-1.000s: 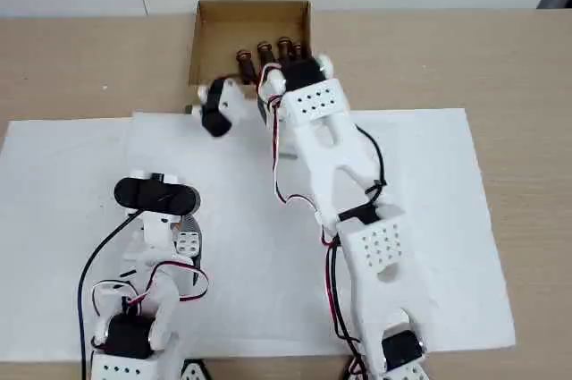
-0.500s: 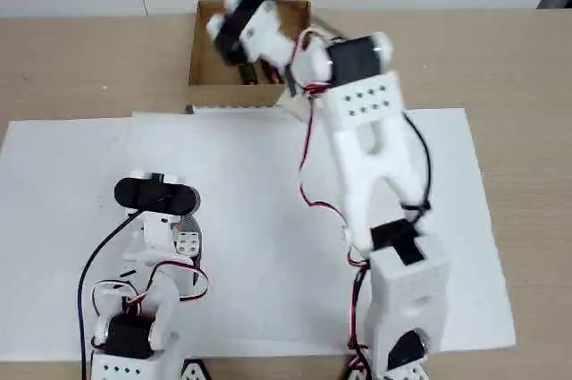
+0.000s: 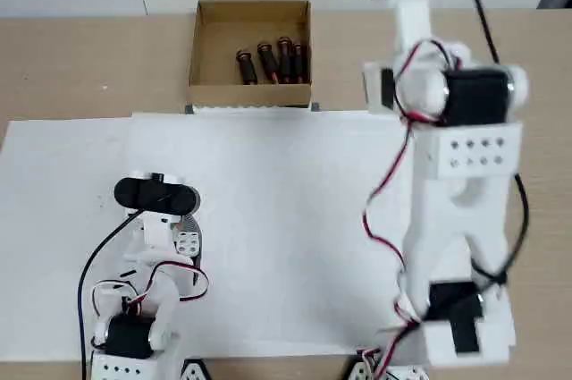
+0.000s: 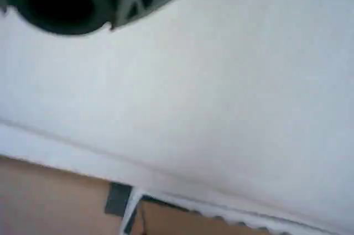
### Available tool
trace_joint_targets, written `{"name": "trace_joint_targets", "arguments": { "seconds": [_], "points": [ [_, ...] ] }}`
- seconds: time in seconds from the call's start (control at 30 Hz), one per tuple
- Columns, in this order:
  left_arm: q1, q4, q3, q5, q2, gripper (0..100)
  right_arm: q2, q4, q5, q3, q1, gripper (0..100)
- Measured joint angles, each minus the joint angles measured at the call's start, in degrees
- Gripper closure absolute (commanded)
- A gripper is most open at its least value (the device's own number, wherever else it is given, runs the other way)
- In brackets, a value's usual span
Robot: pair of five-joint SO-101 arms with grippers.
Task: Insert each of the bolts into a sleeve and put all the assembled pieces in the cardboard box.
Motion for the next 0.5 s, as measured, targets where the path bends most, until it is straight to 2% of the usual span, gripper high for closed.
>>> {"name": "trace_joint_targets", "arguments": {
  "seconds": [0.27,0.5],
  "points": [
    [-1.7,0.3,0.0,2.7,0.0,99,-15.6,0.0,-14.0,24.6,7.8,99.5],
    [-4.3,4.0,-4.2,6.6,0.0,99,-26.4,-0.8,-16.5,41.2,13.9,99.5]
  ]
}}
